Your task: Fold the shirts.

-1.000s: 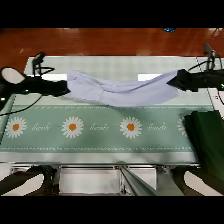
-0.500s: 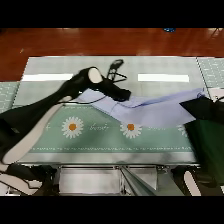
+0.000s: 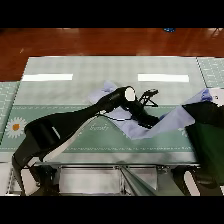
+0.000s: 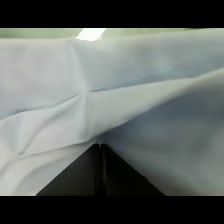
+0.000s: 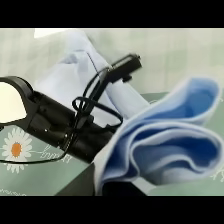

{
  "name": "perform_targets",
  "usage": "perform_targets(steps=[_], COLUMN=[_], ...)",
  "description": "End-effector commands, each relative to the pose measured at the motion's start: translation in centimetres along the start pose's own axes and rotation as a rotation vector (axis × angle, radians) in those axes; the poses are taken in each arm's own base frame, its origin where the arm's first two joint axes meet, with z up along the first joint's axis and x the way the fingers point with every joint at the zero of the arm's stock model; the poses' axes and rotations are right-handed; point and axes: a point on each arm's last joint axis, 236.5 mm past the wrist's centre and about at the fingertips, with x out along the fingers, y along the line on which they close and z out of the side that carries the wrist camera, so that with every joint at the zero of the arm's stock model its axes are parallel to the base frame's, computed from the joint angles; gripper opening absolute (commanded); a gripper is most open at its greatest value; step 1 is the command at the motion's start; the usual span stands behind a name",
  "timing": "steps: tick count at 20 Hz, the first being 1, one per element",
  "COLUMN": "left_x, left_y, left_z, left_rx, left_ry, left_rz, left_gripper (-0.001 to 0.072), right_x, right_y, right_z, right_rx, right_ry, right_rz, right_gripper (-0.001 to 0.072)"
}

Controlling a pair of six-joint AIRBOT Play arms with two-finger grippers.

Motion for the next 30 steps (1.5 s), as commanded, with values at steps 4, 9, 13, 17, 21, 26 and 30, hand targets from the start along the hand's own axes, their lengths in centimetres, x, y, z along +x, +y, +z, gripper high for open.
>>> perform_targets(steps=[4,9,13,17,21,26,30], left_x=[-12.4,-34.2,-46.2,-49.6,-46.2,-39.0,-36.5], left_y=[5.4,12.5,15.0,17.3,17.2,18.4,20.5], left_z=[5.3,5.8,-1.1,-11.5,-16.4,-18.2,-17.7], left_rx=[-0.065,-0.197,-0.234,-0.346,-0.418,-0.5,-0.501], left_ry=[-0.171,-0.51,-0.696,-0.726,-0.779,-0.746,-0.748], left_rz=[0.015,0.115,0.358,0.632,0.642,0.496,0.504], left_gripper=[0.002,0.002,0.002,0.002,0.002,0.002,0.002], right_x=[2.9,6.6,12.4,20.2,27.7,33.5,35.1], right_y=[1.2,2.4,5.4,9.9,12.2,13.0,12.2], right_z=[0.9,3.8,4.0,4.0,3.0,1.3,0.0], right_rx=[0.03,0.083,0.012,-0.045,-0.044,-0.007,-0.015], right_ry=[0.069,0.071,0.168,0.274,0.366,0.414,0.438], right_rz=[0.125,0.276,0.321,0.368,0.382,0.37,0.345], right_gripper=[0.0021,0.002,0.002,0.002,0.0021,0.0021,0.0413])
